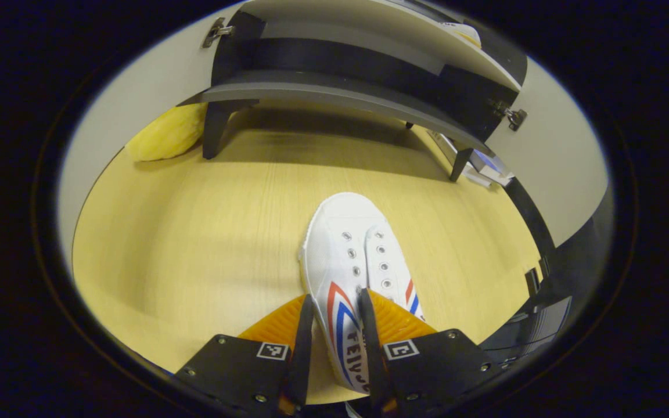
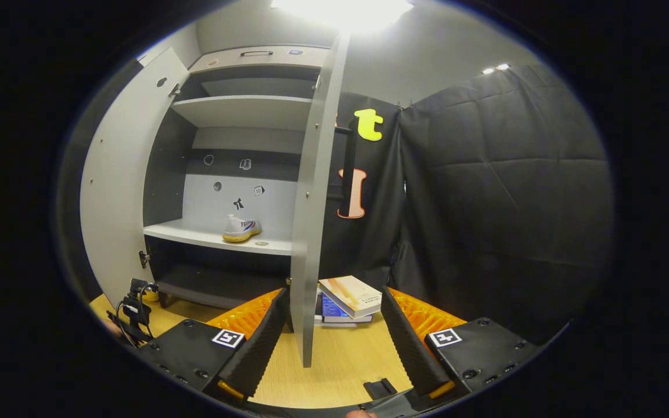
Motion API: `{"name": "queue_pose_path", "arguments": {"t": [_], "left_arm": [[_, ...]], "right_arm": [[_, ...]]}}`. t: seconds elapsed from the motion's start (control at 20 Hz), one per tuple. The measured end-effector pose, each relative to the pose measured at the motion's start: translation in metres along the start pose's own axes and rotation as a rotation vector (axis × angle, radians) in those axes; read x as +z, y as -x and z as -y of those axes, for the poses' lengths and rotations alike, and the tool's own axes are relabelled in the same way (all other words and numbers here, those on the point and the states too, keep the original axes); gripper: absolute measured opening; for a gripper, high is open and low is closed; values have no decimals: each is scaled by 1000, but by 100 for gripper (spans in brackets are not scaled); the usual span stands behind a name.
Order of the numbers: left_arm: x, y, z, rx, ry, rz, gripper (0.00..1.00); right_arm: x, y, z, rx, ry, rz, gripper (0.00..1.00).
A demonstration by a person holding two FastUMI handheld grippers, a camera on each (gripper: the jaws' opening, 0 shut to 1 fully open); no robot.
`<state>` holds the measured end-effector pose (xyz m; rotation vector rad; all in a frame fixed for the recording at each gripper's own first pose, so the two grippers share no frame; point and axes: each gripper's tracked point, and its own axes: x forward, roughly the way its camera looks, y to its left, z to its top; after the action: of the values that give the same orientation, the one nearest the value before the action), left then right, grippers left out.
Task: Grab one shoe with the right hand and put it into the shoe cabinet, grab the other shoe with the left hand and put it into the shoe cabinet; then close the right door with the right hand and the left door with the left hand.
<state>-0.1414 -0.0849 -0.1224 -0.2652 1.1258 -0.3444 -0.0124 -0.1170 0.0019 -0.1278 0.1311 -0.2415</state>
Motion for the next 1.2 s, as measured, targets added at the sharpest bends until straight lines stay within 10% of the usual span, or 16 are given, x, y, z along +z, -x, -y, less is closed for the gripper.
{"name": "queue_pose_path", "arguments": {"t": [0.55,1.2], "left_arm": [[7,3,-1,57,25,28,2],[30,28,-8,61,34,163,2]], "right_arm": [[8,6,15,6,25,26,99],[11,1,41,52,30,58,99]]}}
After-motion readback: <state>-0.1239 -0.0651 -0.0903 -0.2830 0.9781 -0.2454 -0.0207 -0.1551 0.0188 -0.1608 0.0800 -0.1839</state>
